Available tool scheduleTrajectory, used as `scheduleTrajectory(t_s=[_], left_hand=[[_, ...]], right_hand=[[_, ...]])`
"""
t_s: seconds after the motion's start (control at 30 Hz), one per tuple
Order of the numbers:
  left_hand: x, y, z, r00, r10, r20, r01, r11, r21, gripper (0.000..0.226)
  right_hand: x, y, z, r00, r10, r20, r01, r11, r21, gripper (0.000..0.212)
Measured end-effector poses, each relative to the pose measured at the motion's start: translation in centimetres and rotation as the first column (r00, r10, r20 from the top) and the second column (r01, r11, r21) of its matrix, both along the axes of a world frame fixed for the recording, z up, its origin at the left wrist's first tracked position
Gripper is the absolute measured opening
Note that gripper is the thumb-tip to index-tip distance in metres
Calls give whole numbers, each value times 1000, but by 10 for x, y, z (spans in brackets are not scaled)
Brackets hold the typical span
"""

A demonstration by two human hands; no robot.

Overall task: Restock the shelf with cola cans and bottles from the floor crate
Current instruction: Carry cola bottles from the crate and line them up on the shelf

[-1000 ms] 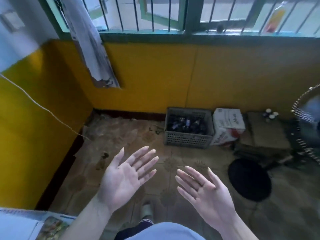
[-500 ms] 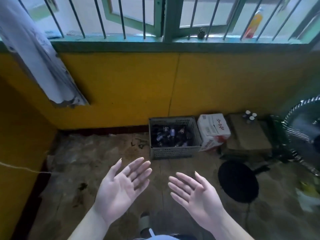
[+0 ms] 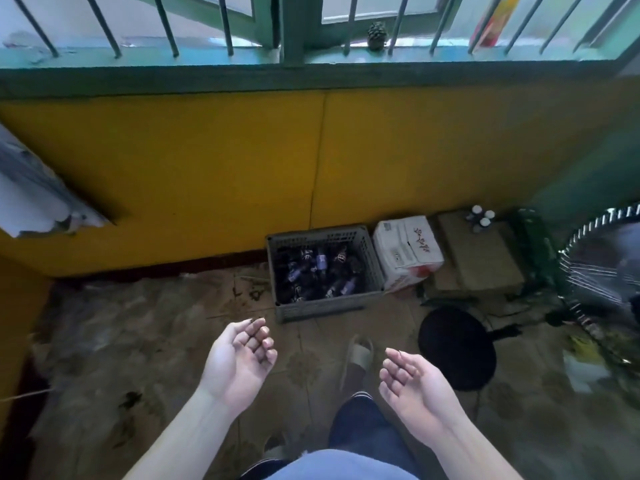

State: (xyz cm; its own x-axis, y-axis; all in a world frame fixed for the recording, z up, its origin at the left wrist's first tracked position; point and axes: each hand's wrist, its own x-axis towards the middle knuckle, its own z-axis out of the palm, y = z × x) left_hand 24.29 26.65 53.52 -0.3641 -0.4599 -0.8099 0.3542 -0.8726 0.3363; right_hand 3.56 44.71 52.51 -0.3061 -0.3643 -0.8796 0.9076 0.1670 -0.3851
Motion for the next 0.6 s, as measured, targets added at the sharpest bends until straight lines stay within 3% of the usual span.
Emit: scheduleTrajectory(t_s=[0.23, 0.37, 0.47, 0.6], left_hand=[[-92, -53, -27, 989, 60, 136, -66, 997, 39, 20], [-162, -91, -46, 969, 126, 214, -146, 986, 79, 19], [-225, -120, -54, 976, 92, 197, -103, 993, 49, 19], [-292, -148, -78, 970, -39, 241, 36, 999, 18, 21]], right_hand=[[-97, -100, -53, 984, 142, 111, -152, 985, 87, 24], [-173, -172, -54, 956, 268, 116, -271, 963, 9, 23], [-231, -215, -61, 935, 350, 63, -350, 937, -8, 24], [-282, -253, -102, 938, 344, 43, -347, 930, 122, 24]])
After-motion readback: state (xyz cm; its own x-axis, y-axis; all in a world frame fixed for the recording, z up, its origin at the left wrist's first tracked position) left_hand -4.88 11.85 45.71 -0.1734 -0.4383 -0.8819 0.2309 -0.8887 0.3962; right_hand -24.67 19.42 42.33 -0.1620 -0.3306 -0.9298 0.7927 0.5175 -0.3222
